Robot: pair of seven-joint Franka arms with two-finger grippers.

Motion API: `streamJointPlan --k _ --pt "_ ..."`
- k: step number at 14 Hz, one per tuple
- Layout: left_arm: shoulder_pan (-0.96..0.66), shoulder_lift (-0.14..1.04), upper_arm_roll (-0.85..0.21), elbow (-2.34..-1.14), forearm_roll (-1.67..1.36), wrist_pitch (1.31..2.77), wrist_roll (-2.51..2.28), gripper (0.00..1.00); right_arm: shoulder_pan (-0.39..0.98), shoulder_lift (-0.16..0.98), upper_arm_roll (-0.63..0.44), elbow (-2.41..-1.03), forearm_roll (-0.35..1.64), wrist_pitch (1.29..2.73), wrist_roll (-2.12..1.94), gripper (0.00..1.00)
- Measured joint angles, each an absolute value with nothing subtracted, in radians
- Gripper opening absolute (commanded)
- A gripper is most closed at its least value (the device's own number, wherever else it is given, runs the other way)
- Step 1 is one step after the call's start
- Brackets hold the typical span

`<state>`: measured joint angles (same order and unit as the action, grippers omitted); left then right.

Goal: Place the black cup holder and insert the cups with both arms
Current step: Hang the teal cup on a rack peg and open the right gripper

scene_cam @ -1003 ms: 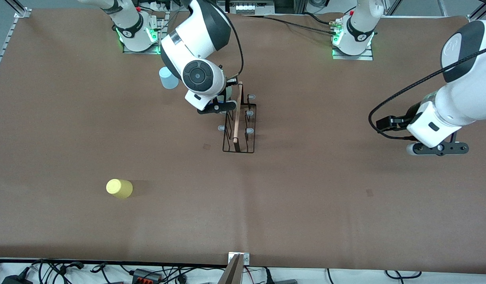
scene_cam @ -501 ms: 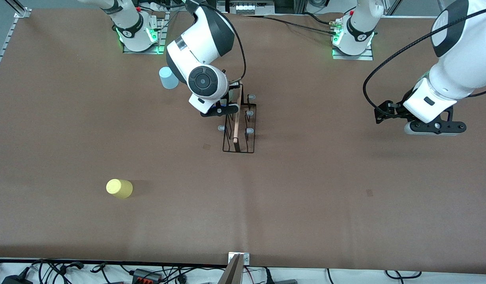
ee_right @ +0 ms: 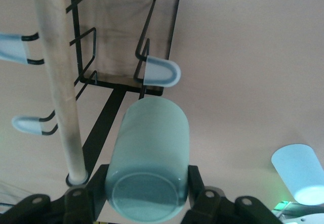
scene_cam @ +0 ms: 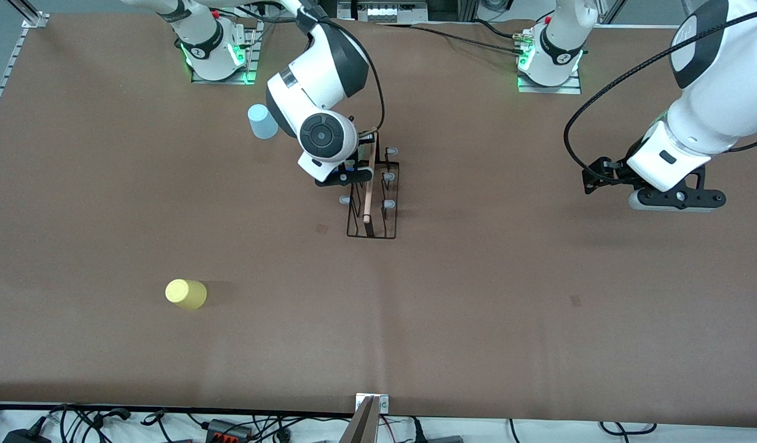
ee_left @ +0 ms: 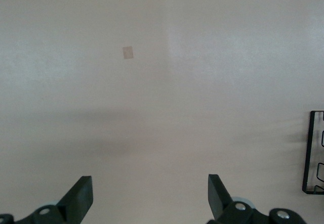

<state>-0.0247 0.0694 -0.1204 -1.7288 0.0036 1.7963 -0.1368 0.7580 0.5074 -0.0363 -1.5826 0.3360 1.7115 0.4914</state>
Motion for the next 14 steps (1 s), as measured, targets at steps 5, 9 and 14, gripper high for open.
streamJointPlan --k 5,9,14 --pt "-0.025 0.070 -0.121 -1.729 0.004 1.796 -0.136 1.00 0.778 0.534 -0.039 -1.588 0.336 1.739 0.531 1.00" --pt "-0.025 0.070 -0.121 -1.729 0.004 1.796 -0.128 1.00 0.771 0.507 -0.069 -1.572 0.336 1.715 0.577 1.00" --pt "-0.025 0.070 -0.122 -1.729 0.004 1.795 -0.117 1.00 0.649 0.416 -0.156 -1.545 0.299 1.686 0.582 1.00"
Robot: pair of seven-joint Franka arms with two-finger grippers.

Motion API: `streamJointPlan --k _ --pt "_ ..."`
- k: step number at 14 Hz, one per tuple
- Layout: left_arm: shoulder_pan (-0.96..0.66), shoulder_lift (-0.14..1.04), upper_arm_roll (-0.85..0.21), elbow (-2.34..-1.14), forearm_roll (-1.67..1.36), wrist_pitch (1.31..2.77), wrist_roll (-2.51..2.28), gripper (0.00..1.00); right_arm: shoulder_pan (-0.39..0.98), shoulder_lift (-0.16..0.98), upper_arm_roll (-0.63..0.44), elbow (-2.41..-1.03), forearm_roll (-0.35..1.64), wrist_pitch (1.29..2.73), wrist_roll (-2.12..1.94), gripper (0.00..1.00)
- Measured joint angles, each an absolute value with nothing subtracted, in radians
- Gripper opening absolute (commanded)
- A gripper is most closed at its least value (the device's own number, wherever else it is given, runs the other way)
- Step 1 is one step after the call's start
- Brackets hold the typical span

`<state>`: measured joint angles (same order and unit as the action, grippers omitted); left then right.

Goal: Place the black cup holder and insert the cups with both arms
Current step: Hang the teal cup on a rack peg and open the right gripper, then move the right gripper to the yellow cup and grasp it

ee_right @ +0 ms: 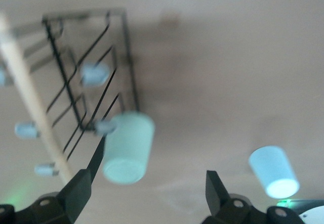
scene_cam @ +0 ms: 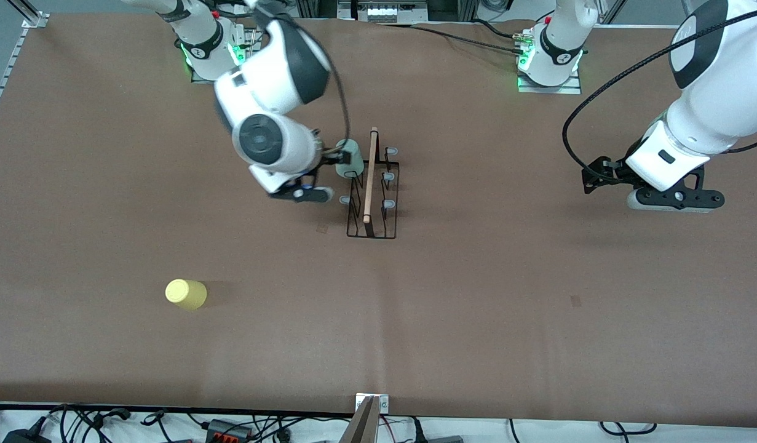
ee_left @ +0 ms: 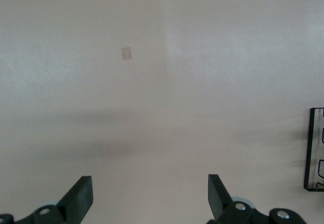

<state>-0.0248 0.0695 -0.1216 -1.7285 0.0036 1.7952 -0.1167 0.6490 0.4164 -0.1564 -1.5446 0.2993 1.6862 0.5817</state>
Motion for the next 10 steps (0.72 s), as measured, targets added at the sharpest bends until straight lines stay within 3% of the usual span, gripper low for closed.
streamJointPlan --k 4,10 --pt "-0.024 0.073 -0.121 -1.720 -0.001 1.760 -0.113 1.00 0.489 0.450 -0.199 -1.539 0.209 1.841 0.546 1.00" --pt "0.035 0.138 -0.117 -1.632 -0.104 1.687 0.010 1.00 0.274 0.655 -0.203 -1.397 0.141 1.947 0.176 1.00"
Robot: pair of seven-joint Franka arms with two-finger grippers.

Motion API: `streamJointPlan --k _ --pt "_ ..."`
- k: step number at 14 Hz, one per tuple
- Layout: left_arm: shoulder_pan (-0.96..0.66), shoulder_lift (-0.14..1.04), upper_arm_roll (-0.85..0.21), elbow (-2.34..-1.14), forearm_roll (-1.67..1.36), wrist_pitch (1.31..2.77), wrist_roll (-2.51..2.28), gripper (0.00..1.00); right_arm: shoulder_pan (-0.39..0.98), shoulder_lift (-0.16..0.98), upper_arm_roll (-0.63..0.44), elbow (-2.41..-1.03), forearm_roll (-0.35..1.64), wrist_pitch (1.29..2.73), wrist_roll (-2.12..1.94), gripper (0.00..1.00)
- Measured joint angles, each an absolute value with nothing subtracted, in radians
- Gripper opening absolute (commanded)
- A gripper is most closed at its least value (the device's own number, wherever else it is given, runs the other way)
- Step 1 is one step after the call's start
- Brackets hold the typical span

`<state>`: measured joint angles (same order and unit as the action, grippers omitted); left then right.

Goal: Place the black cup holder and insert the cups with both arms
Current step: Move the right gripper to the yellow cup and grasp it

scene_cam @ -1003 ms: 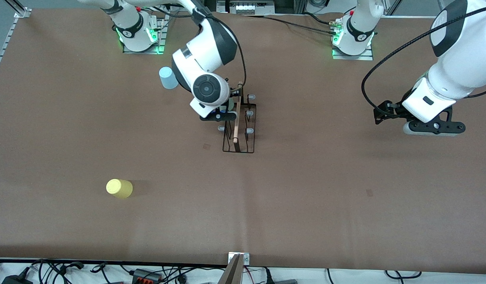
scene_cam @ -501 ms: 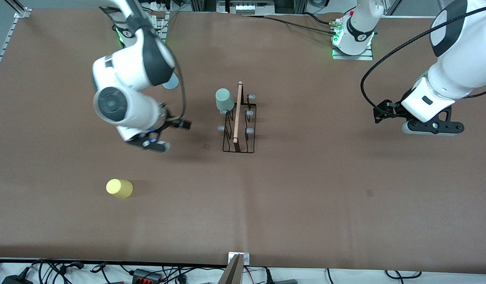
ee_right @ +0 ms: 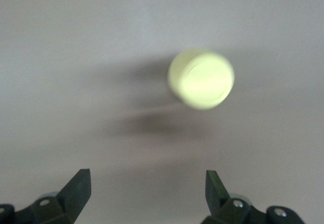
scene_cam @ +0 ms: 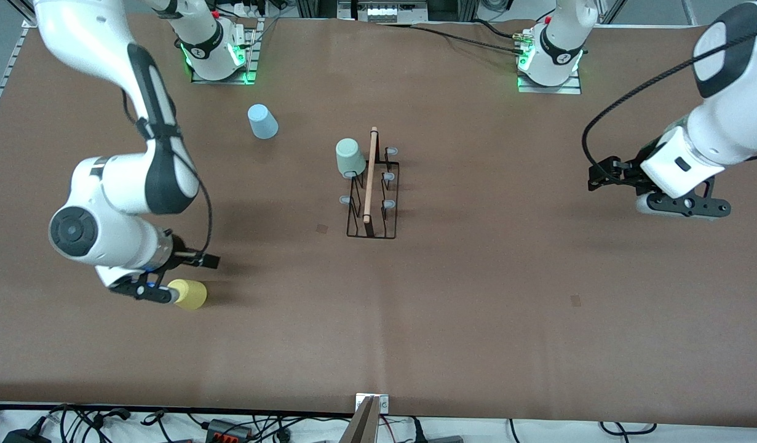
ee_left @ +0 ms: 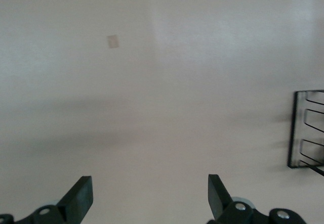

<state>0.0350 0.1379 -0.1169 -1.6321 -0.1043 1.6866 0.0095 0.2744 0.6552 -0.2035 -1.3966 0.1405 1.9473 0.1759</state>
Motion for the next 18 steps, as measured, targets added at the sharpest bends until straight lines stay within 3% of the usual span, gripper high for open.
streamJointPlan --k 5,13,14,15,16,18 --pt "0.054 0.200 -0.136 -1.521 -0.090 1.632 0.045 1.00 0.181 0.768 -0.200 -1.358 0.141 2.059 -0.039 1.00" --pt "0.051 0.206 -0.136 -1.508 -0.045 1.632 0.027 1.00 0.182 0.820 -0.184 -1.347 0.148 2.129 -0.042 1.00" --pt "0.051 0.206 -0.136 -1.507 -0.017 1.643 0.026 1.00 0.182 0.826 -0.183 -1.347 0.148 2.135 -0.047 0.88" --pt "0.051 0.206 -0.136 -1.507 0.001 1.649 0.025 1.00 0.182 0.830 -0.183 -1.347 0.148 2.139 -0.056 0.64" --pt "0.051 0.206 -0.136 -1.506 0.006 1.650 0.025 1.00 0.182 0.831 -0.183 -1.347 0.148 2.141 -0.062 0.47" --pt "0.052 0.207 -0.136 -1.506 0.008 1.650 0.017 1.00 0.182 0.831 -0.183 -1.344 0.148 2.141 -0.066 0.26"
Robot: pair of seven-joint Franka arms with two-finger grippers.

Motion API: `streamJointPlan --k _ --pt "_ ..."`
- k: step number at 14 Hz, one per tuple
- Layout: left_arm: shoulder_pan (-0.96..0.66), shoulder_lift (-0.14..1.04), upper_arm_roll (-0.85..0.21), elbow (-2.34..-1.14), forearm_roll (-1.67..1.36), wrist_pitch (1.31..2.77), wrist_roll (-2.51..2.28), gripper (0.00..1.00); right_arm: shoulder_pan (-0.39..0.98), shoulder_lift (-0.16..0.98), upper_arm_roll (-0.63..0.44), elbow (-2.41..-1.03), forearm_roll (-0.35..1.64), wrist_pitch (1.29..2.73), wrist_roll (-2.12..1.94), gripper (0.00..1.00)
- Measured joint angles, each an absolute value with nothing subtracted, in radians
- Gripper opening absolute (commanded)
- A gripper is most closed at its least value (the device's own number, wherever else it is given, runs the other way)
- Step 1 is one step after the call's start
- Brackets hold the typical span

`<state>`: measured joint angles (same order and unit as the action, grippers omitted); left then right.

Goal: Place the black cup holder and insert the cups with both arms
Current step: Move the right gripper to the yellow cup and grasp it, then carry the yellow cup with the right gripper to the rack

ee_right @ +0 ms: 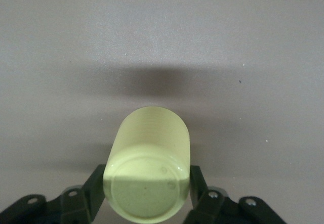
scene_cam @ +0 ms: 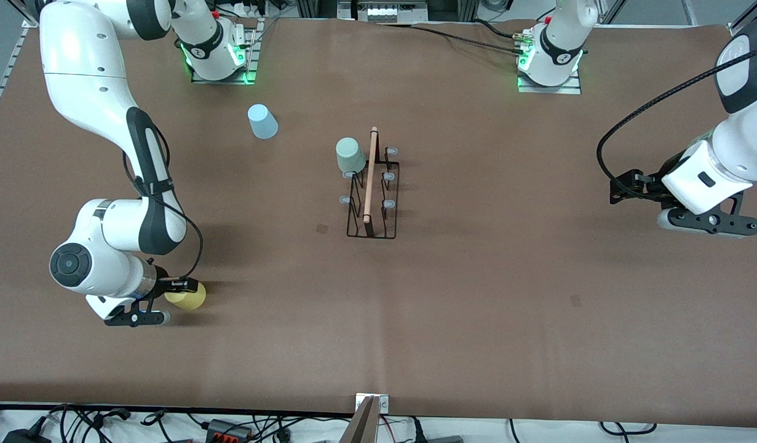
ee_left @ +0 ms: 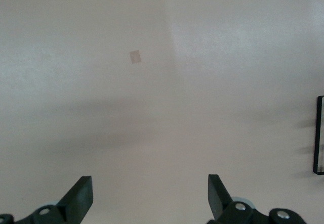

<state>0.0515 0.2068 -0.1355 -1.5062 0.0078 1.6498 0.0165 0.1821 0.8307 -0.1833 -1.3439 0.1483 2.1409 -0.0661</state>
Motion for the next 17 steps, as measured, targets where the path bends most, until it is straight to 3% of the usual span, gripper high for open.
streamJointPlan --k 1,6,12,17 --pt "0.052 0.207 -0.135 -1.506 0.008 1.650 0.001 1.00 0.182 0.831 -0.183 -1.340 0.148 2.141 -0.067 0.23" --pt "0.050 0.207 -0.136 -1.506 0.008 1.642 -0.060 1.00 0.208 0.808 -0.177 -1.303 0.152 2.064 -0.076 0.23" --pt "0.050 0.207 -0.136 -1.505 0.008 1.639 -0.065 1.00 0.383 0.644 -0.171 -1.209 0.209 1.761 0.109 0.23" --pt "0.048 0.207 -0.139 -1.496 0.008 1.607 -0.071 1.00 0.548 0.604 -0.170 -1.209 0.263 1.726 0.297 0.23"
